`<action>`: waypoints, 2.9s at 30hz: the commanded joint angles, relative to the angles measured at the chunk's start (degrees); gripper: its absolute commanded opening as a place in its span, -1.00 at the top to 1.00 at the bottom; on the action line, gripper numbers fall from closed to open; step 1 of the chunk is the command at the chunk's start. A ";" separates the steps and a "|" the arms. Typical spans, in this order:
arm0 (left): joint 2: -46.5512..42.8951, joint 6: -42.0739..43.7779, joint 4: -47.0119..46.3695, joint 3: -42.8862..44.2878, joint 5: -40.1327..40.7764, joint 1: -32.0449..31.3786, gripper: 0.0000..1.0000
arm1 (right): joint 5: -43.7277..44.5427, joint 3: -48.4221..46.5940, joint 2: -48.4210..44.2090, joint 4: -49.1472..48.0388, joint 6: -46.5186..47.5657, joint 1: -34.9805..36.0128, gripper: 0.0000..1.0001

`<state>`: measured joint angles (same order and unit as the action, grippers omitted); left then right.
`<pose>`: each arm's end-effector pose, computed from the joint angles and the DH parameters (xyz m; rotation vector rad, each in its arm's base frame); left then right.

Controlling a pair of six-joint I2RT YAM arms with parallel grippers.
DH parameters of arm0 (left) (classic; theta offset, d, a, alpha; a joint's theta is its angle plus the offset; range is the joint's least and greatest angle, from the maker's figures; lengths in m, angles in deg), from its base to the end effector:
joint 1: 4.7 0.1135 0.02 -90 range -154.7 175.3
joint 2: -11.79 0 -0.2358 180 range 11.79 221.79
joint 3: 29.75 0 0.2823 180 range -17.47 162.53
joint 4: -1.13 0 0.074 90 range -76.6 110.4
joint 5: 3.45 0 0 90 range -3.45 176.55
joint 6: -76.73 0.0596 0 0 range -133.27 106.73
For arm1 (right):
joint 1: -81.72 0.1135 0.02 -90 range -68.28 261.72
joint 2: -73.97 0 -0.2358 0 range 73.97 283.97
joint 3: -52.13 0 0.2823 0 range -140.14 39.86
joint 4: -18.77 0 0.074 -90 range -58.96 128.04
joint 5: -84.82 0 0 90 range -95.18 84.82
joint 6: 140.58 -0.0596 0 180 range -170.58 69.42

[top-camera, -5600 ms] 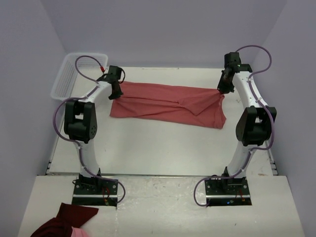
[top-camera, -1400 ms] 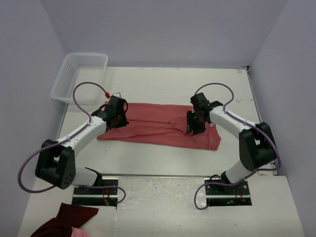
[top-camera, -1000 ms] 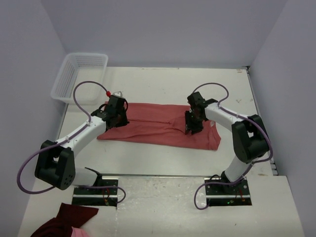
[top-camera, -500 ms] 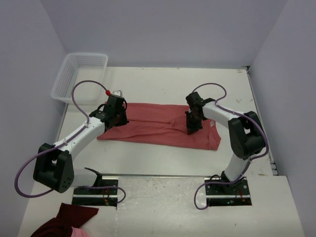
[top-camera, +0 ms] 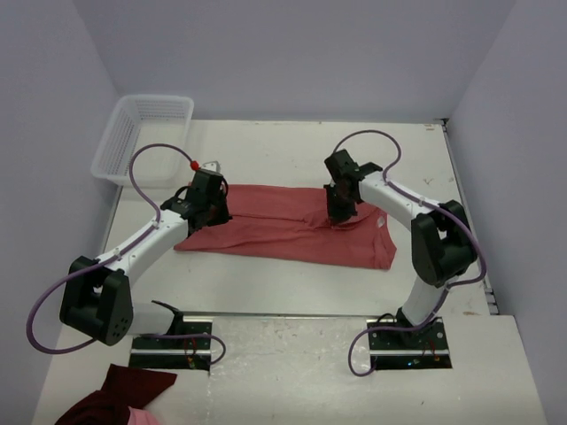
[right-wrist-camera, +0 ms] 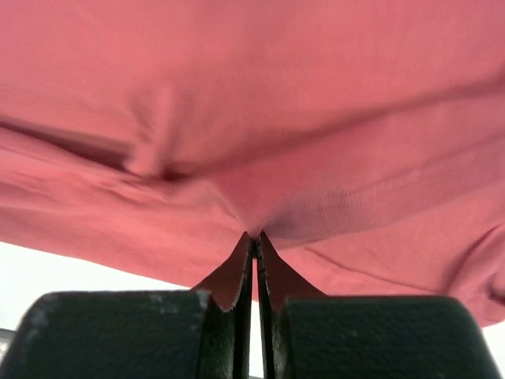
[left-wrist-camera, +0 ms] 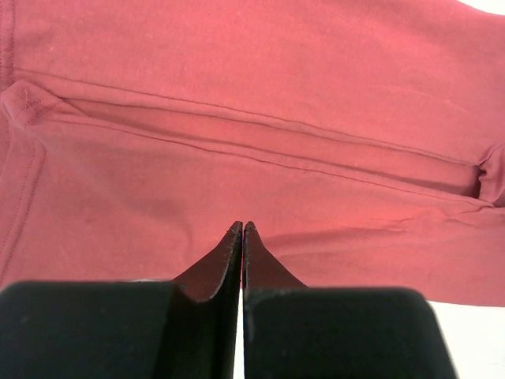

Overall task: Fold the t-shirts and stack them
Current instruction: Fold the other side of the tshirt into a rectangle, then rotate the tshirt 90 degrees

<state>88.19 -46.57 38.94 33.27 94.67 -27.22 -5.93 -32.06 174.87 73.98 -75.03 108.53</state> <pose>0.3012 -0.1158 0.1737 -0.2932 2.4511 -0.2521 0.3356 0.1705 0.1369 -0.0618 2.8543 0.2133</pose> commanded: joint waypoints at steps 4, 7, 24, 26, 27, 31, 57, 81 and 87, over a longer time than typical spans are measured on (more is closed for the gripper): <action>1.20 2.01 -2.33 0.94 -2.31 -0.15 1.00 | 3.83 -41.60 19.26 6.93 9.23 -0.44 0.50; 1.30 2.36 -0.58 1.64 -2.24 -0.15 1.00 | 6.99 -48.05 22.51 10.95 8.28 0.00 -0.17; 11.21 8.68 -14.89 7.69 -24.94 -2.95 1.00 | 9.27 7.22 -17.31 -3.30 -3.76 3.42 1.00; 13.93 9.57 -18.75 9.81 -28.58 -6.90 1.00 | 9.98 10.56 -22.21 -3.12 -4.64 3.95 1.00; 15.34 10.00 -19.38 11.12 -30.34 -8.14 1.00 | 9.90 11.53 -24.15 -2.95 -5.08 4.22 1.00; 23.60 9.57 -23.78 19.55 -40.10 -14.02 1.00 | 9.11 13.39 -33.04 -0.58 -7.10 5.10 1.00; 75.72 14.75 2.66 74.12 -26.05 -23.02 1.00 | 3.74 18.75 -54.41 8.48 -12.55 6.15 1.00; 56.78 19.14 -9.46 76.89 -35.02 -4.01 0.52 | 4.18 20.51 -35.45 -3.73 -14.40 17.93 1.00; 41.91 17.58 4.05 70.47 -1.94 -6.83 0.36 | 4.36 17.52 -29.89 -5.50 -13.35 19.16 1.00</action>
<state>138.33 -28.67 36.79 104.91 73.90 -34.61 -2.11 -11.42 144.51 71.62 -88.30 127.08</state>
